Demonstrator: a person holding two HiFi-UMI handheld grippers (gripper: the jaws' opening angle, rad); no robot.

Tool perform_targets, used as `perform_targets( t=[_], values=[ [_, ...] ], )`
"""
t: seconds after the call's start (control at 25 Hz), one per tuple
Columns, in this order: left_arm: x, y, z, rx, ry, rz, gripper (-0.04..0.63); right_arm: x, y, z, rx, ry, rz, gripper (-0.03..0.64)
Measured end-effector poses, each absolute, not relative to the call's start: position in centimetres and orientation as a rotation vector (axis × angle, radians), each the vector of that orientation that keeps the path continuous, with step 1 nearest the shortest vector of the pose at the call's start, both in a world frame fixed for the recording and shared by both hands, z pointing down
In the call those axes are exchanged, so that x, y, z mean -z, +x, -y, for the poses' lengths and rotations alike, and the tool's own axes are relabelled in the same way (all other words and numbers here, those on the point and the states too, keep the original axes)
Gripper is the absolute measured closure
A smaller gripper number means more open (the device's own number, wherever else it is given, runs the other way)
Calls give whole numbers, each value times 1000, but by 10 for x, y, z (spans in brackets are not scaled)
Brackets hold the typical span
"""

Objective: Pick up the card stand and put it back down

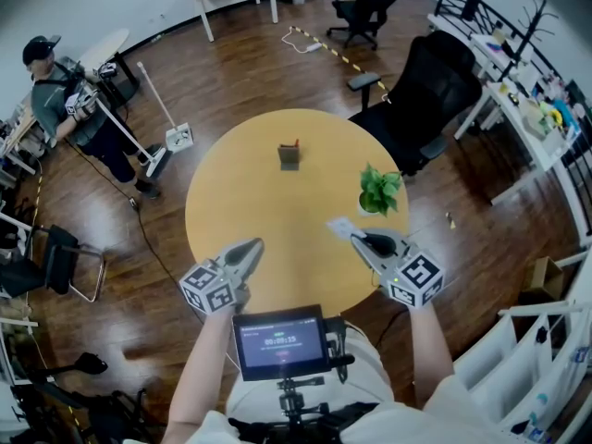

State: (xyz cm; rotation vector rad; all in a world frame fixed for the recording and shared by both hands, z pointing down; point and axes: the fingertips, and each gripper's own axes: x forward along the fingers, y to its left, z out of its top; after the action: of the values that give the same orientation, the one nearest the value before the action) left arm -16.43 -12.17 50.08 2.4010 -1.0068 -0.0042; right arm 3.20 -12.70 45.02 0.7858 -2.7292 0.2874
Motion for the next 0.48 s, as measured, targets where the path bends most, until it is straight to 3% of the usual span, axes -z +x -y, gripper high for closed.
perform_targets(
  t=[0.48],
  values=[
    [-524, -167, 119, -42, 2360, 1018, 595, -470, 34, 133, -315, 761, 2713, 586]
  ],
)
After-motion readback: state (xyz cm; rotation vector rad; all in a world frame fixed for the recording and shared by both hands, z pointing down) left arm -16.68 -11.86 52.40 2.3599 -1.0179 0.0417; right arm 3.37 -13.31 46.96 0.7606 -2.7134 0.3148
